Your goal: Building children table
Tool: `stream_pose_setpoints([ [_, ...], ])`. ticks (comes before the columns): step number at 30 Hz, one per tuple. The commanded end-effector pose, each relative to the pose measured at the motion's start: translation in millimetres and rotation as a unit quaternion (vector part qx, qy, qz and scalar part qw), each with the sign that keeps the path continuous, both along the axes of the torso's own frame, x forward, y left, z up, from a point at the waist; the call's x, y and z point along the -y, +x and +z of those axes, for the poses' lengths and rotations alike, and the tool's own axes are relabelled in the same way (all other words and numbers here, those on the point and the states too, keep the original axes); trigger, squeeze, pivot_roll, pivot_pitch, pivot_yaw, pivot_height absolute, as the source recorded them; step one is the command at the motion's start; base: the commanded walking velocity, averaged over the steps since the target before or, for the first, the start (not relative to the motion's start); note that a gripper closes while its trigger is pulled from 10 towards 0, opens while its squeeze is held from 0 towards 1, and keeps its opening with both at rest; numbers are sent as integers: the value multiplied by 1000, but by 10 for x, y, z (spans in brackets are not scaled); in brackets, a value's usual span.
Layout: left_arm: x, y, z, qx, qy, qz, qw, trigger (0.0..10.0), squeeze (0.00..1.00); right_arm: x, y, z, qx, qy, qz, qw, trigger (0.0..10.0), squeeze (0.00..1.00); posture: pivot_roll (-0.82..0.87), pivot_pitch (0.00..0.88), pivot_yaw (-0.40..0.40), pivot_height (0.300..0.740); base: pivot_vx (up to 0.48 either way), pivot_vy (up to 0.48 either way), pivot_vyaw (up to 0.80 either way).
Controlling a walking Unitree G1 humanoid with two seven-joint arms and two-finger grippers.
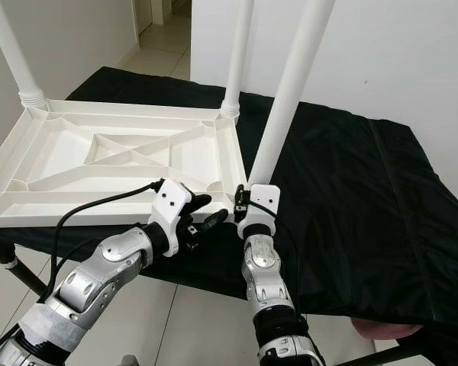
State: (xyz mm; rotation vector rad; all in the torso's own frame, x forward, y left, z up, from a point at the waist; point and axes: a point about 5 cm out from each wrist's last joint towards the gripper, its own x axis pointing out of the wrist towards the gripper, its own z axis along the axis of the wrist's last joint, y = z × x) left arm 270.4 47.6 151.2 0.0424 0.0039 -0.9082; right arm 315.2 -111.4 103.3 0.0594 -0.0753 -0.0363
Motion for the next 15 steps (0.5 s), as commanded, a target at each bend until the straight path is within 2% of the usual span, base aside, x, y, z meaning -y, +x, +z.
stream_pose_setpoints([
  [1,52,-66,-29,-3,7,-77,997,10000,0,138,-71,-183,-44,0,-29,999,10000,1000,-56,0,-69,740,0,0,0],
  [6,28,-54,-12,1,12,-76,997,10000,0,213,-82,-108,-23,5,-4,1000,10000,1000,-46,0,-70,740,0,0,0],
  [8,17,-54,-7,0,11,-75,997,10000,0,259,-68,-89,-18,4,25,1000,10000,1000,-47,0,-67,740,0,0,0],
  [10,10,-60,-6,0,11,-73,997,10000,0,302,-40,-60,-15,-3,84,996,10000,988,-46,0,-60,740,0,0,0],
  [11,10,-60,-6,0,11,-73,997,10000,0,302,-40,-60,-15,-3,84,996,10000,988,-46,0,-60,740,0,0,0],
  [12,11,-67,2,-1,8,-73,997,10000,0,340,-19,-29,-10,-16,132,991,10000,0,-45,0,-59,740,0,0,0],
  [13,11,-67,2,-1,8,-73,997,10000,0,340,-19,-29,-10,-16,132,991,10000,0,-45,0,-59,740,0,0,0],
  [15,6,-71,-4,-2,8,-73,997,10000,0,365,-1,-16,-10,-30,171,985,10000,0,-41,0,-66,740,0,0,0],
])
